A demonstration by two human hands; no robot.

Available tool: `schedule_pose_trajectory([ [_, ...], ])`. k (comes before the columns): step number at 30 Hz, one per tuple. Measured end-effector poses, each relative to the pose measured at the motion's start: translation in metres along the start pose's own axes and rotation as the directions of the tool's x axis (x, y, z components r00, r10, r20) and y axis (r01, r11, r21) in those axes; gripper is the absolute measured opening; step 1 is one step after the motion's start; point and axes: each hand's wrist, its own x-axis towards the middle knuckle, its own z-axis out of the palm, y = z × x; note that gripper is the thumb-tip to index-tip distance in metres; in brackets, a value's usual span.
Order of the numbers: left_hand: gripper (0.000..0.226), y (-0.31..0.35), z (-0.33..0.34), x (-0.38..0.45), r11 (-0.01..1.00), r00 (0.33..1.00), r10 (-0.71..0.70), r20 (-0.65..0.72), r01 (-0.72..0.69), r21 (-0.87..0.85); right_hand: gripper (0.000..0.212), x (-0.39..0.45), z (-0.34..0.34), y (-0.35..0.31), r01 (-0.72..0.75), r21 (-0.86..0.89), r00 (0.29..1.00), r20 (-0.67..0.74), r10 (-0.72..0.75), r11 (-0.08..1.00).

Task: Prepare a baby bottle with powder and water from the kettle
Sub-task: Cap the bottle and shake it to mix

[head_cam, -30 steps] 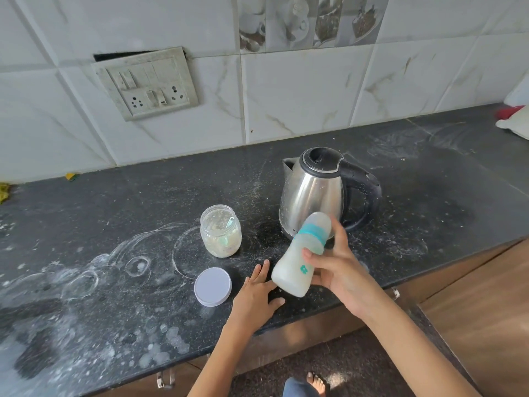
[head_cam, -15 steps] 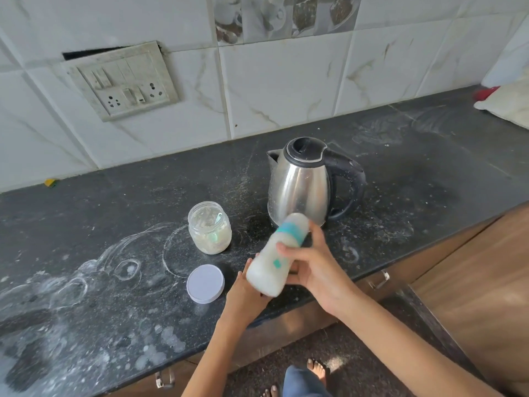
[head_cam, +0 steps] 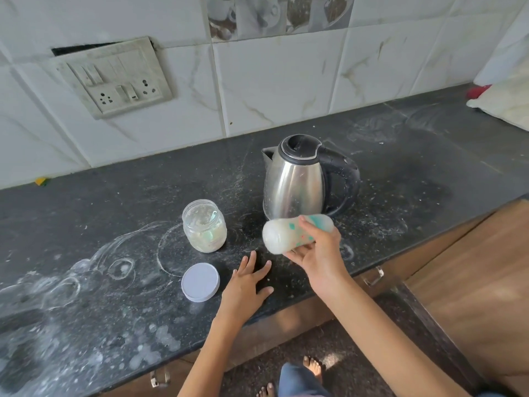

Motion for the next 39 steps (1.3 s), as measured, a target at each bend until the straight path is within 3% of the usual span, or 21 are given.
schedule_pose_trajectory([
  [1,0.058,0.001,0.001,-0.001,1.000,1.000,0.019,0.021,-0.019,0.014,0.061,0.000,-0.002,0.004,-0.006,-0.022,1.000,-0.008,0.006,1.000],
  [5,0.082,-0.015,0.011,-0.004,0.998,0.999,0.042,0.031,-0.043,0.042,0.068,-0.024,-0.003,0.007,-0.016,-0.357,0.954,0.276,0.121,0.934],
  [7,0.068,-0.003,0.004,-0.004,0.999,0.998,0.027,0.065,-0.028,0.017,0.067,-0.010,-0.004,-0.002,0.026,-0.254,0.976,0.214,0.030,0.967],
  [9,0.058,0.002,-0.001,-0.001,1.000,1.000,0.014,-0.004,-0.014,-0.023,0.061,0.000,-0.002,-0.009,0.032,-0.090,0.998,0.060,-0.026,0.995],
  [10,0.058,0.001,0.000,-0.001,1.000,1.000,0.008,0.006,-0.008,-0.017,0.060,0.001,-0.003,-0.007,0.024,-0.101,0.999,0.037,-0.021,0.995],
  [13,0.068,-0.003,0.004,-0.011,1.000,1.000,0.018,-0.019,-0.018,0.001,0.064,-0.017,-0.005,0.003,-0.015,-0.347,0.971,0.218,0.097,0.938],
  [15,0.069,-0.004,0.003,-0.008,0.998,0.998,0.061,-0.022,-0.060,0.029,0.064,-0.016,-0.006,-0.001,-0.006,-0.351,0.967,0.238,0.096,0.936],
  [18,0.058,-0.002,0.001,0.001,0.997,0.999,0.049,0.018,-0.050,0.056,0.060,0.001,-0.005,-0.013,0.044,-0.110,0.999,0.012,-0.043,0.993],
  [19,0.058,0.000,0.000,0.000,0.996,0.997,0.070,0.022,-0.072,0.054,0.058,0.003,-0.007,-0.011,0.050,-0.110,0.999,-0.009,-0.051,0.993],
  [23,0.073,-0.004,0.005,-0.005,0.998,0.999,0.002,-0.034,-0.004,-0.065,0.065,-0.018,-0.005,-0.002,0.012,-0.432,0.965,0.243,0.103,0.902],
  [25,0.067,0.001,0.002,-0.005,0.999,0.999,0.033,-0.006,-0.033,0.037,0.064,-0.006,-0.004,-0.011,0.056,-0.387,0.977,0.211,0.029,0.920],
  [28,0.058,-0.002,0.001,0.001,0.994,0.997,0.076,0.016,-0.077,0.072,0.057,0.009,-0.001,-0.021,0.082,-0.168,0.997,0.011,-0.081,0.982],
  [33,0.066,-0.001,0.003,-0.010,0.998,0.998,0.036,-0.047,-0.038,-0.047,0.074,-0.013,-0.004,-0.003,0.075,-0.500,0.953,0.290,0.086,0.863],
  [37,0.057,0.002,-0.003,-0.001,0.996,0.999,0.045,0.027,-0.047,0.070,0.054,0.005,-0.003,-0.010,0.071,-0.163,0.996,0.062,-0.062,0.984],
  [39,0.063,0.006,-0.001,-0.006,0.996,0.998,0.021,0.067,-0.026,0.084,0.059,-0.001,-0.004,0.003,0.054,-0.279,0.993,0.118,-0.022,0.959],
])
